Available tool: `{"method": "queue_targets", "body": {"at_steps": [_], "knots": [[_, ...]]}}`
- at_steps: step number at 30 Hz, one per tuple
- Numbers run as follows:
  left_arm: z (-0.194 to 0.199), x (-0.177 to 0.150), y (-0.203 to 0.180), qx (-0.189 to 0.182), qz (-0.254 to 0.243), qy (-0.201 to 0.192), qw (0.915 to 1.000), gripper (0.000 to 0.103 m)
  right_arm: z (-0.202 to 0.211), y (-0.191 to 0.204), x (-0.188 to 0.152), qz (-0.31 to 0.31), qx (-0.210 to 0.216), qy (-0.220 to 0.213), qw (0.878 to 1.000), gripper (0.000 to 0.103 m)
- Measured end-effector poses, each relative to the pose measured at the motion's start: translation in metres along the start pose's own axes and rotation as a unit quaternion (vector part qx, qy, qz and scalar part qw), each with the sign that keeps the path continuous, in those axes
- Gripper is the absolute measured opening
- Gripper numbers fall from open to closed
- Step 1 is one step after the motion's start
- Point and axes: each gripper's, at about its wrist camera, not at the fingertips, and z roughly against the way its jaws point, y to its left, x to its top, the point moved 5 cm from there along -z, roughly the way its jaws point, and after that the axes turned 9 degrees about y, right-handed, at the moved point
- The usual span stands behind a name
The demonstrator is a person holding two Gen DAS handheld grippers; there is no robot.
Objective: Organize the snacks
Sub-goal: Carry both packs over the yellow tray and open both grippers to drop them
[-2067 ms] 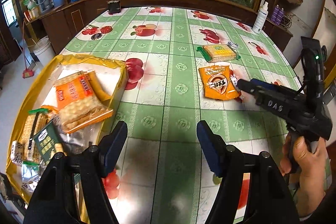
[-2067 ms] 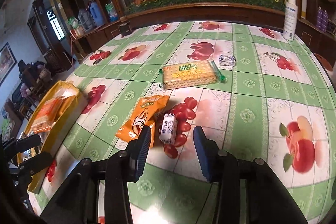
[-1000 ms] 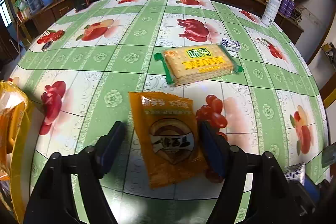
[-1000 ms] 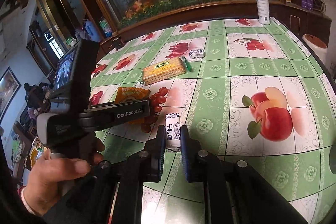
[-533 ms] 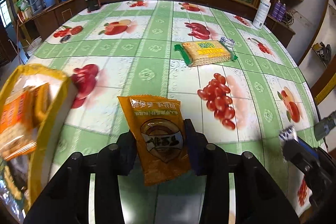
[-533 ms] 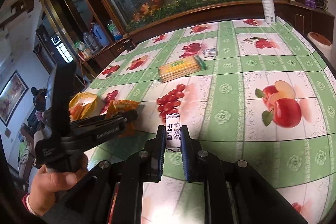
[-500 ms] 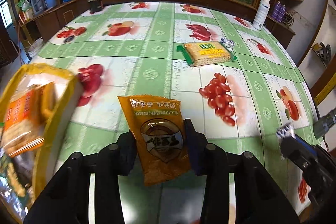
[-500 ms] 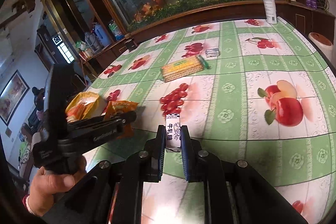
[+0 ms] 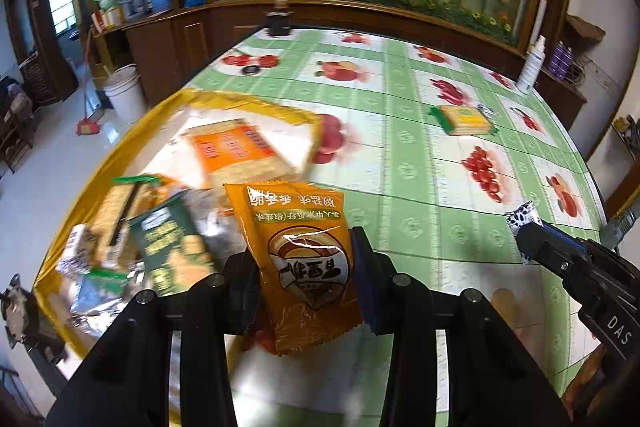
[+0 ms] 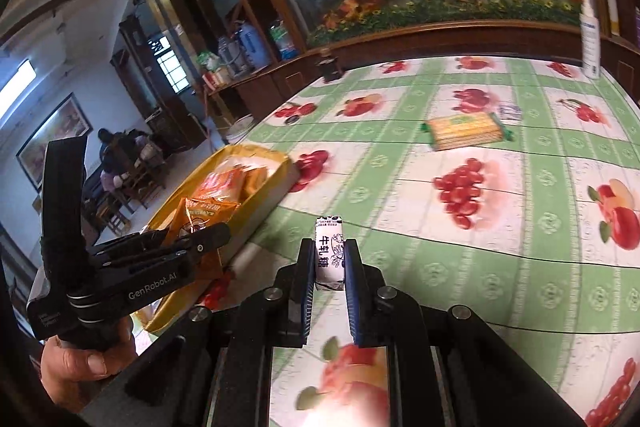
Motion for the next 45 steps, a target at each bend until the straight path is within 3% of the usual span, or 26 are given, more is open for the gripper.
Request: {"method": "queue_targets", "body": {"at_steps": [15,26,45], "knots": [[0.026,-0.02,0.073,0.053,0.037,-0.037,0.9972,0.038,-0.015,0.083,-0.004,0.077,0.023,0.02,0.997,0.014],[0.025,-0.021,0.129,0.077,0.087,-0.038,0.9925,0.038,-0.044,0.133,-0.001,0.116,0.057,0.04,0.991,0.014],[0.008,-0.012,0.146,0.087,0.093,-0.03,0.9915,0.039,-0.106,0.169,0.016,0.141,0.079,0.076,0.984,0.014]]}}
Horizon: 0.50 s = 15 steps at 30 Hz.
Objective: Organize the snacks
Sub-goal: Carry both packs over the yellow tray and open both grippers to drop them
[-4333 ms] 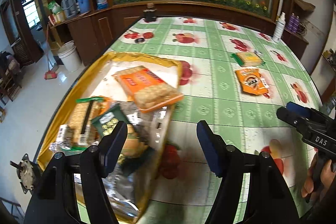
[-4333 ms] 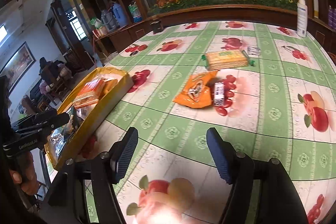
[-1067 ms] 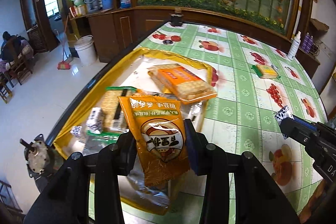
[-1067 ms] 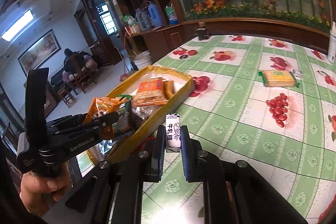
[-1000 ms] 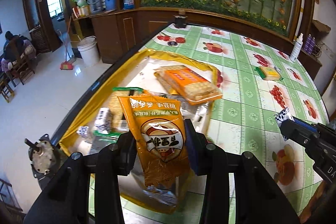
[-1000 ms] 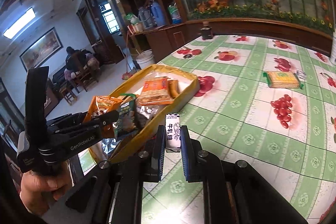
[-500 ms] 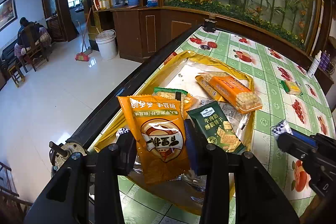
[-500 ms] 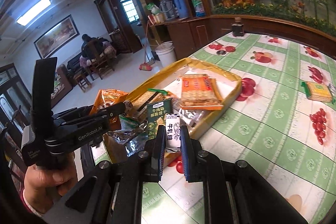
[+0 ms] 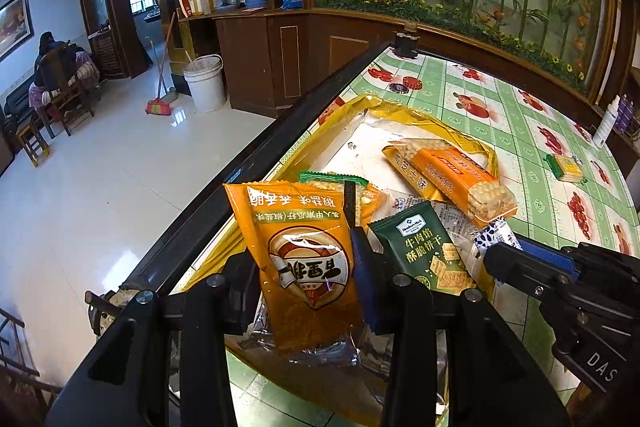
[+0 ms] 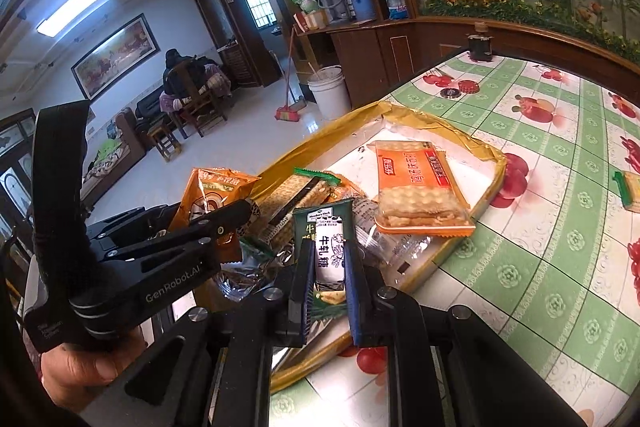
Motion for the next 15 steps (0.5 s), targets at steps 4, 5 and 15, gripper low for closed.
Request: {"method": "queue_targets", "body": {"at_steps": [4,5,15], "knots": [[-0.004,0.002,0.003,0.002,0.002,0.002,1.0,0.038,-0.008,0.0,0.004,0.001,0.003,0.004,1.0,0.014],[-0.005,0.003,0.003,0.002,0.002,0.003,1.0,0.039,-0.01,0.0,0.005,0.002,0.003,0.006,1.0,0.014],[-0.009,0.008,0.005,0.008,0.001,0.004,1.0,0.039,-0.022,-0.004,0.015,0.002,0.005,0.011,1.0,0.014]]}}
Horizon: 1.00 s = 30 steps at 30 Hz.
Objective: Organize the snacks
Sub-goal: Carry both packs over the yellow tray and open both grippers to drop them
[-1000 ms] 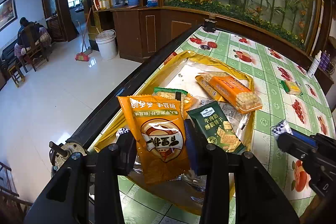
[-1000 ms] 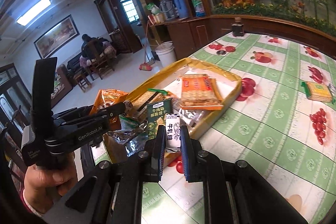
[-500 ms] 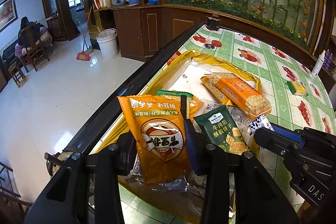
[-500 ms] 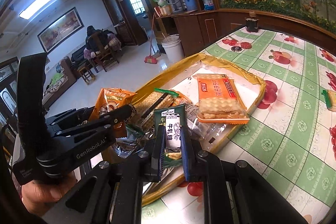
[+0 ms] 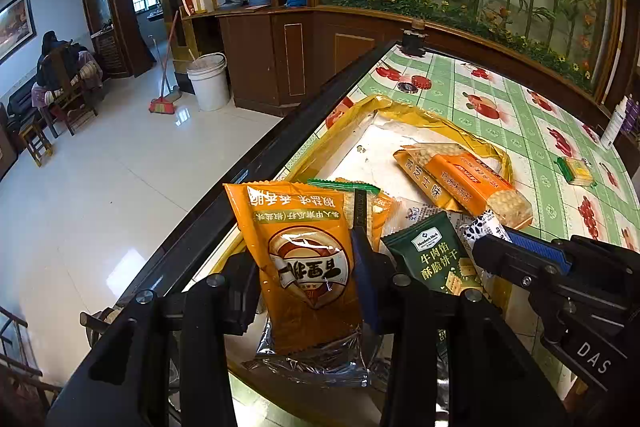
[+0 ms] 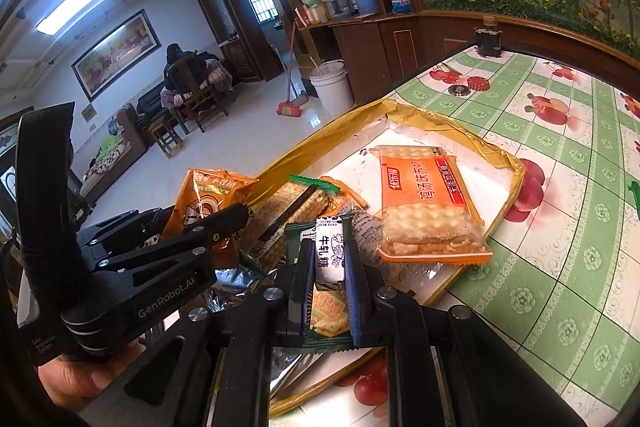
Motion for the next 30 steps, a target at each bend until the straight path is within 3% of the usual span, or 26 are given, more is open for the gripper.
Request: {"method": "queue_targets", "body": {"at_steps": [30], "knots": [[-0.005,0.008,-0.007,0.0,-0.009,0.0,1.0,0.039,-0.01,-0.003,0.019,-0.005,-0.001,-0.002,1.0,0.014]]}}
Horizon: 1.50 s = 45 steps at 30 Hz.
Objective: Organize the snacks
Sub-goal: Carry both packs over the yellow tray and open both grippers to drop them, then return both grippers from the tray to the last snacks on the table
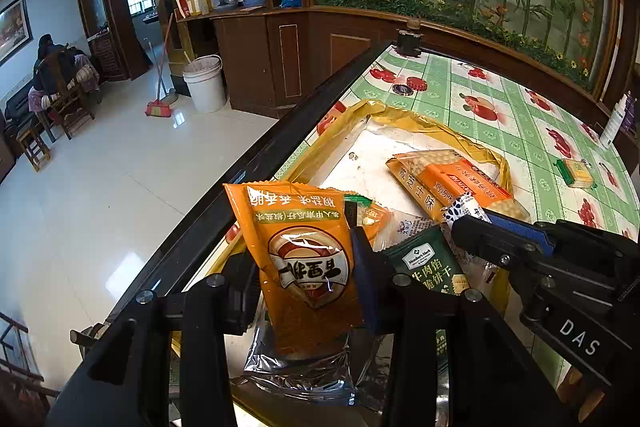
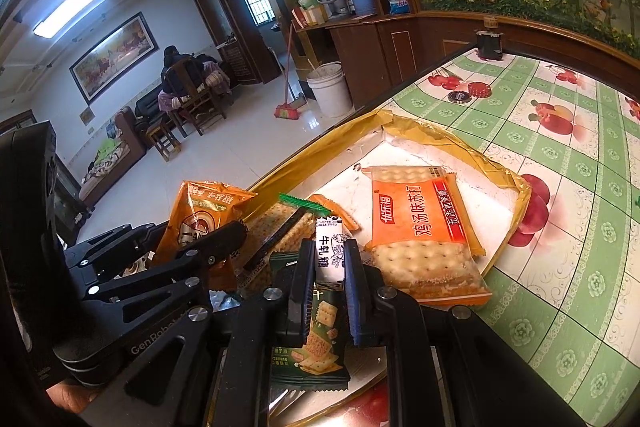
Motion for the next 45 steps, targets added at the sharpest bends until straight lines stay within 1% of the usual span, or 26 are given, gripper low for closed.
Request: {"method": "queue_targets", "body": {"at_steps": [9,11,17,20,22,24,26,30,34,36,38,41,43,45], "knots": [[0.0,0.002,0.001,0.006,0.002,0.0,1.0,0.039,-0.005,0.001,0.006,0.002,0.002,0.001,1.0,0.015],[0.0,0.003,0.002,0.007,0.003,0.0,1.0,0.039,-0.007,0.001,0.008,0.003,0.002,0.003,1.0,0.017],[-0.002,0.004,0.005,0.011,0.008,0.004,0.9999,0.04,-0.008,-0.001,0.011,0.003,-0.002,-0.001,1.0,0.019],[-0.001,0.004,0.005,0.009,0.012,0.003,0.9999,0.041,-0.005,-0.004,0.011,0.001,-0.001,-0.003,1.0,0.029],[0.001,0.005,0.005,0.01,0.013,0.002,0.9999,0.044,-0.003,-0.006,0.011,0.0,-0.003,-0.007,1.0,0.037],[0.004,0.005,0.004,0.011,0.013,-0.001,0.9999,0.057,0.003,-0.009,0.011,-0.002,-0.004,-0.013,1.0,0.038],[0.008,0.006,0.003,0.014,0.012,-0.009,0.9998,0.058,0.01,-0.013,0.011,-0.005,-0.006,-0.019,1.0,0.038],[0.014,0.008,-0.004,0.01,0.008,-0.013,0.9998,0.058,0.024,-0.025,0.007,-0.014,-0.013,-0.028,0.999,0.04],[0.02,0.01,-0.016,-0.002,-0.001,-0.013,0.9999,0.058,0.041,-0.042,0.001,-0.026,-0.024,-0.038,0.999,0.041],[0.023,0.011,-0.027,-0.011,-0.008,-0.015,0.9998,0.058,0.053,-0.057,-0.004,-0.034,-0.037,-0.043,0.998,0.043],[0.026,0.013,-0.044,-0.024,-0.021,-0.017,0.9994,0.058,0.064,-0.075,-0.01,-0.044,-0.051,-0.048,0.997,0.044],[0.03,0.014,-0.073,-0.049,-0.042,-0.016,0.9978,0.062,0.083,-0.114,-0.023,-0.075,-0.077,-0.053,0.993,0.045],[0.031,0.015,-0.094,-0.063,-0.058,-0.014,0.9962,0.063,0.096,-0.143,-0.032,-0.102,-0.096,-0.055,0.989,0.053],[0.032,0.016,-0.117,-0.077,-0.076,-0.012,0.9941,0.063,0.111,-0.168,-0.041,-0.123,-0.112,-0.061,0.984,0.057]]}}
